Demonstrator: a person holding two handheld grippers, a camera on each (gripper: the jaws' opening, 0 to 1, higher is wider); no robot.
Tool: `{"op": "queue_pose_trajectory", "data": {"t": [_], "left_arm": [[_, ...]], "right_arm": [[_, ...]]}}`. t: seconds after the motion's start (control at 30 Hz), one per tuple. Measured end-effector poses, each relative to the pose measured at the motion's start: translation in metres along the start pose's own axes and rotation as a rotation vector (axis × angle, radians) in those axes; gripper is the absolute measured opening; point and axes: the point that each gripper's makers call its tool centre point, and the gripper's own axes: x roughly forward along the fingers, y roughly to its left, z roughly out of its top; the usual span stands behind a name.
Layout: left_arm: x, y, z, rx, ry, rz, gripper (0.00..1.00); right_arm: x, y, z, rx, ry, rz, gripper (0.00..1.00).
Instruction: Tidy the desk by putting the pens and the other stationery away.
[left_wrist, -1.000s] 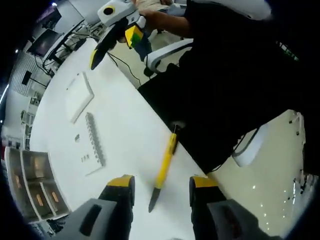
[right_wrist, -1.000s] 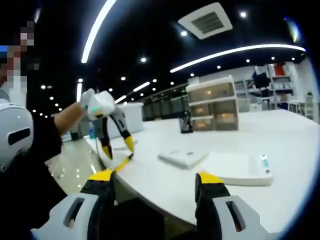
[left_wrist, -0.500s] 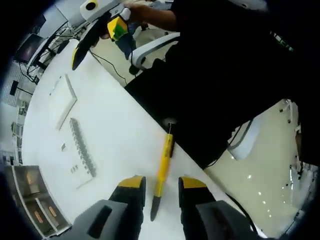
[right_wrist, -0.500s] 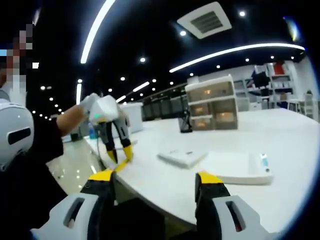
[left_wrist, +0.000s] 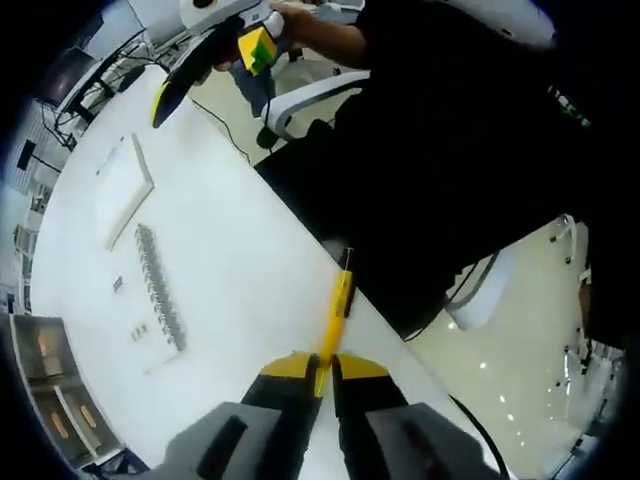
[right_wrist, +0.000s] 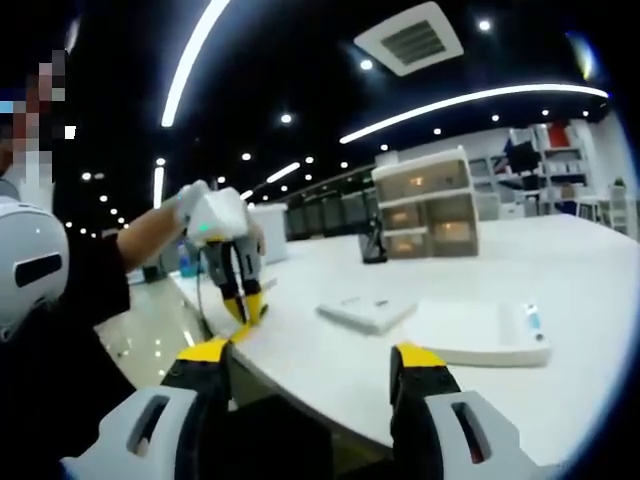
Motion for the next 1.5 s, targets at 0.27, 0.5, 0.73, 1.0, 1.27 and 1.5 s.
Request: {"op": "queue_pose_trajectory", "data": {"t": [0.27,0.5,0.73,1.0,1.27,1.5], "left_arm": [[-0.001,0.002,-0.002,-0.025,-0.014,0.012,0.07],[-0.011,0.01,0.001,-0.063,-0.066,0.086,0.07],[-0.041,0.037,0.002,-0.121,-0.167,0.292,0.07],[-0.095,0.081,-0.001,-0.255,-0.391,0.626,0.07],[-0.148,0.104,-0.016,-0.478,-0.684,0.9,0.07],[-0.184,0.101,-0.032,-0.675,-1.0,1.018,0.07]], "right_arm": [[0.001,0.001,-0.002,0.003,0.002,0.004,0.61],[0.002,0.003,-0.001,0.005,-0.001,0.008,0.61],[0.002,0.006,0.0,0.004,-0.004,0.015,0.61],[0.004,0.01,0.001,0.004,-0.004,0.028,0.6],[0.004,0.01,0.003,0.001,-0.009,0.022,0.6],[0.003,0.006,0.006,-0.002,-0.018,0.003,0.6]]}}
